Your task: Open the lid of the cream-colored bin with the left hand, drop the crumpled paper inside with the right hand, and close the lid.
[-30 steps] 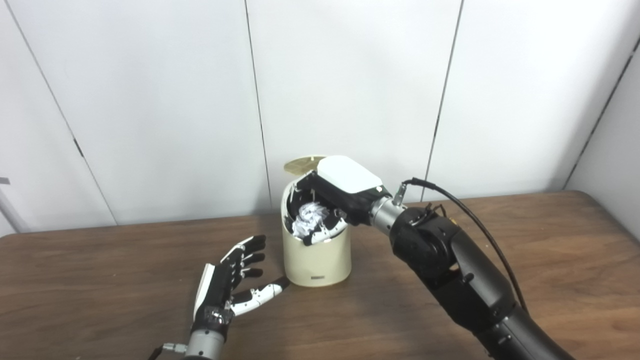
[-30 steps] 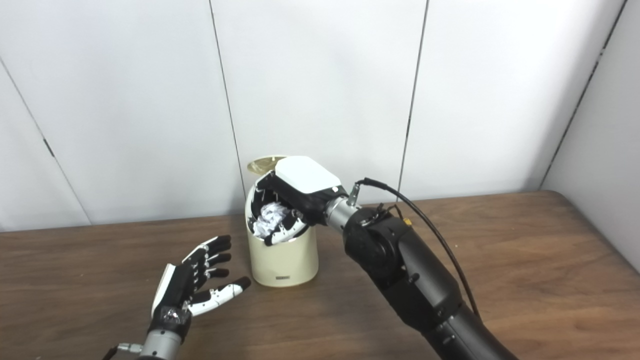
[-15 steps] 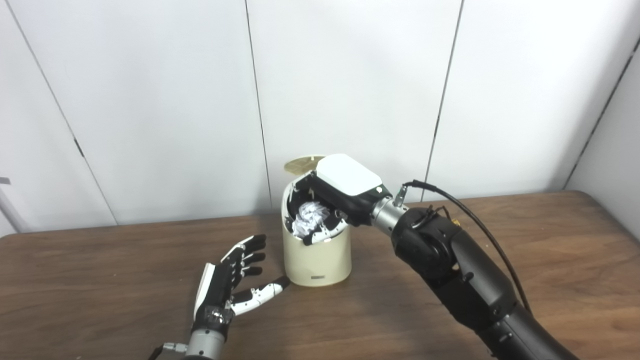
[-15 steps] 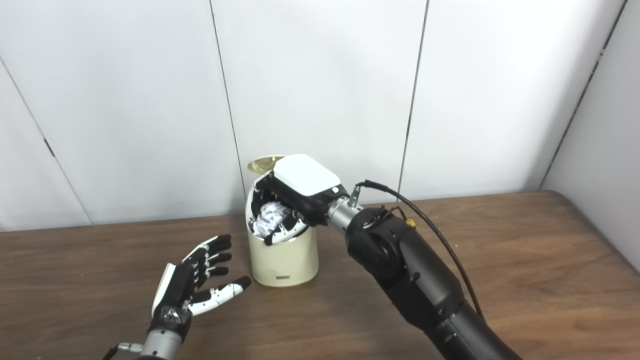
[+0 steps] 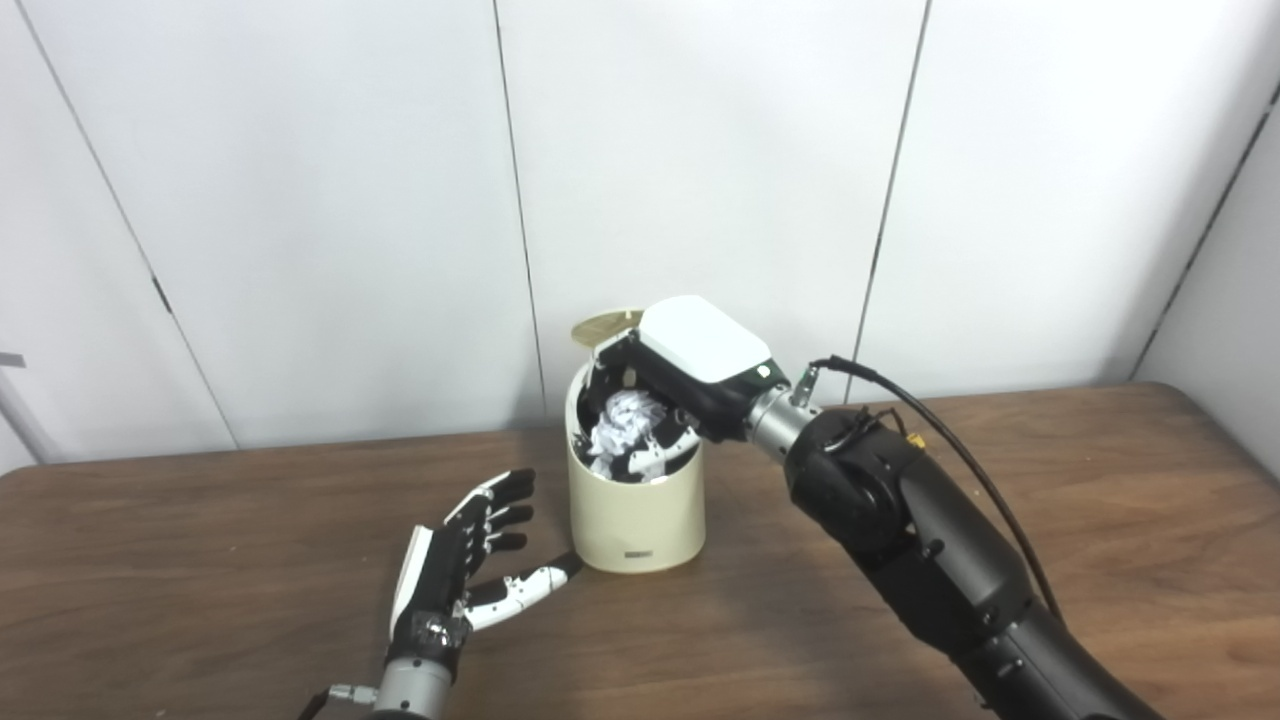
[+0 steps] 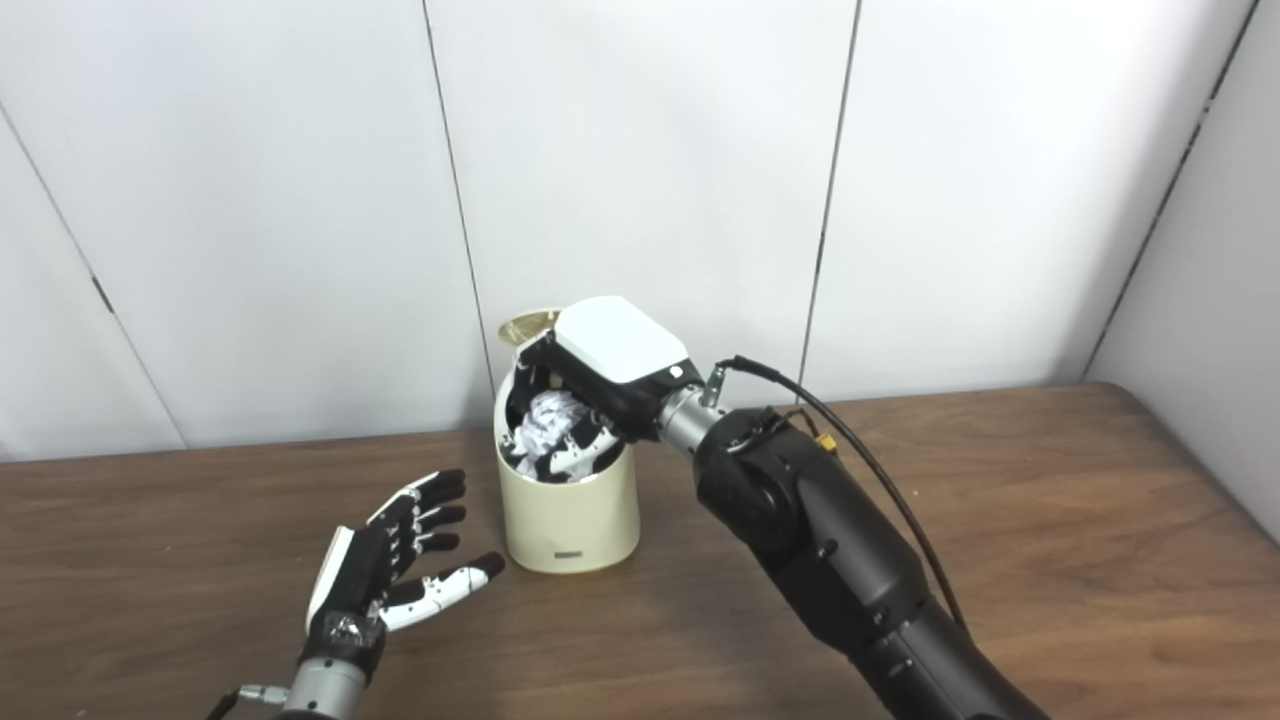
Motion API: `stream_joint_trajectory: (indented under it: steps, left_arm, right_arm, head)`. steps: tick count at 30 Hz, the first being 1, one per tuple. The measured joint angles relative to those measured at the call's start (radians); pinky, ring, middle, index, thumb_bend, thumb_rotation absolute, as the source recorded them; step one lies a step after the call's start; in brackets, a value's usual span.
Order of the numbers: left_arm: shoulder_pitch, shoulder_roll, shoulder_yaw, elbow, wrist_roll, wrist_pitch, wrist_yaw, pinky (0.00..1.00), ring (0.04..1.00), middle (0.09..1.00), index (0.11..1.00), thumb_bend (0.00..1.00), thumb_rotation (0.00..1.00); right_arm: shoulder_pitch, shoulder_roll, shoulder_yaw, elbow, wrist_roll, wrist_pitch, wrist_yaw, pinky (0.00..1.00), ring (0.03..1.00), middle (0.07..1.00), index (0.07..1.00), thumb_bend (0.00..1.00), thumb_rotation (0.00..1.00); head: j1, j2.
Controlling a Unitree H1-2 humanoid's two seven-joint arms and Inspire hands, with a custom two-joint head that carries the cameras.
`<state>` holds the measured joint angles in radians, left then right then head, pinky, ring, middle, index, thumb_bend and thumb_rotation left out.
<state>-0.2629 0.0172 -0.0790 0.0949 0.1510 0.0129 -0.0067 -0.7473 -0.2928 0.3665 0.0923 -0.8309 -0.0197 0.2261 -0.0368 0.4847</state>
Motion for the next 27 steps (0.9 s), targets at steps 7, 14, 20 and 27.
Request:
stream_joint_trajectory:
  steps: [7,14,20,27]
  left_arm:
    - [0.000,0.000,0.000,0.000,-0.002,0.000,-0.002,0.74,0.795,0.832,0.846,0.73,0.08]
    - [0.000,0.000,-0.001,0.000,-0.002,0.000,-0.003,0.75,0.800,0.834,0.846,0.73,0.08]
    - [0.000,-0.001,-0.001,0.000,-0.002,0.000,-0.003,0.74,0.794,0.832,0.842,0.73,0.08]
    - [0.000,-0.001,0.000,0.000,-0.004,0.000,-0.005,0.73,0.796,0.834,0.846,0.73,0.08]
  right_arm:
    - [0.000,0.000,-0.004,0.008,-0.002,0.003,-0.013,0.33,0.386,0.514,0.506,0.51,0.00]
    - [0.000,0.000,-0.004,0.012,-0.002,0.007,-0.021,0.33,0.385,0.515,0.506,0.51,0.00]
    - [0.000,0.000,-0.001,0.011,-0.015,0.010,-0.025,0.35,0.405,0.508,0.521,0.52,0.00]
    - [-0.024,-0.038,0.050,-0.015,-0.058,0.014,0.058,0.46,0.667,0.752,0.686,0.86,0.08]
  head:
    - [0.002,0.005]
    - [0.002,0.005]
    - [0.002,0.006]
    - [0.002,0.006]
